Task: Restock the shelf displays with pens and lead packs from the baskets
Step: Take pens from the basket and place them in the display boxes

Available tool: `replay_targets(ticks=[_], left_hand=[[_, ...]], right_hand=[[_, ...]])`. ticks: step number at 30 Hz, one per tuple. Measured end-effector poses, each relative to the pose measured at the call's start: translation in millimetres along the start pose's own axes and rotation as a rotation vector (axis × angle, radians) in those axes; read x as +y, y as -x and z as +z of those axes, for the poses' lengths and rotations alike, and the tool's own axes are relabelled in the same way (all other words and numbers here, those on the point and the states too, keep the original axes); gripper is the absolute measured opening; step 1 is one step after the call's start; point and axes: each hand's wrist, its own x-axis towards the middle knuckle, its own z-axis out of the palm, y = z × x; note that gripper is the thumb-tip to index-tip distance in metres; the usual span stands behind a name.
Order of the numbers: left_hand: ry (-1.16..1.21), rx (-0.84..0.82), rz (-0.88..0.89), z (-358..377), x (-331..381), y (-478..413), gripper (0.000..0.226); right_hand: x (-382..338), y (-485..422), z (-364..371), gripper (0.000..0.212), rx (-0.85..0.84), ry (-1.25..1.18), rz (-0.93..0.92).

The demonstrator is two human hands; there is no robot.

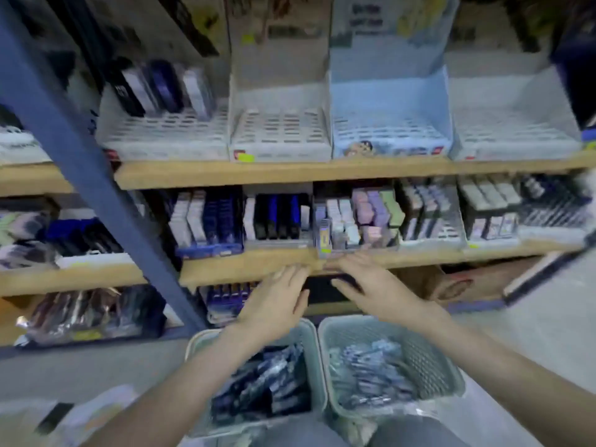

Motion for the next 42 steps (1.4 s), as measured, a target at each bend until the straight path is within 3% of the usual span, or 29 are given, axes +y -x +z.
replay_targets(ticks=[3, 6, 10, 15, 21, 26, 29, 36, 42], left_hand=[[0.033, -0.095, 0.086, 64.2, 5.5, 7.3, 0.036], [0.003, -0.209, 0.149, 124.9, 5.1, 18.0, 0.038], [-0.042, -0.312, 0.223, 180.9, 2.2, 30.0, 0.041], [-0.065, -0.337, 0.229, 221.1, -11.4, 43.5, 0.045], [-0.100, -0.308, 0.238, 237.9, -15.5, 45.0, 0.048], [-0.125, -0.298, 0.287, 249.6, -11.5, 47.7, 0.046], [-0.145, -0.266, 0.310, 252.4, -7.6, 49.2, 0.050], [-0.167, -0.262, 0.331, 257.8, -8.2, 54.3, 0.054], [-0.176, -0.245, 0.330, 259.3, -6.5, 54.6, 0.054]], right_hand=[[68.9, 54.5, 52.0, 0.041, -0.146, 0.022, 0.199], [128.5, 111.3, 104.2, 0.034, -0.278, 0.056, 0.427], [177.9, 160.9, 173.3, 0.064, -0.526, 0.148, 0.550], [205.7, 165.2, 224.4, 0.083, -0.792, 0.403, 0.373], [216.6, 149.7, 251.3, 0.084, -0.990, 0.537, 0.032], [214.0, 145.6, 252.1, 0.075, -0.983, 0.596, -0.063], [215.3, 147.9, 254.9, 0.080, -1.054, 0.622, -0.069], [215.1, 153.5, 264.3, 0.058, -0.943, 0.608, -0.102], [212.0, 147.6, 259.1, 0.059, -0.925, 0.605, -0.064]])
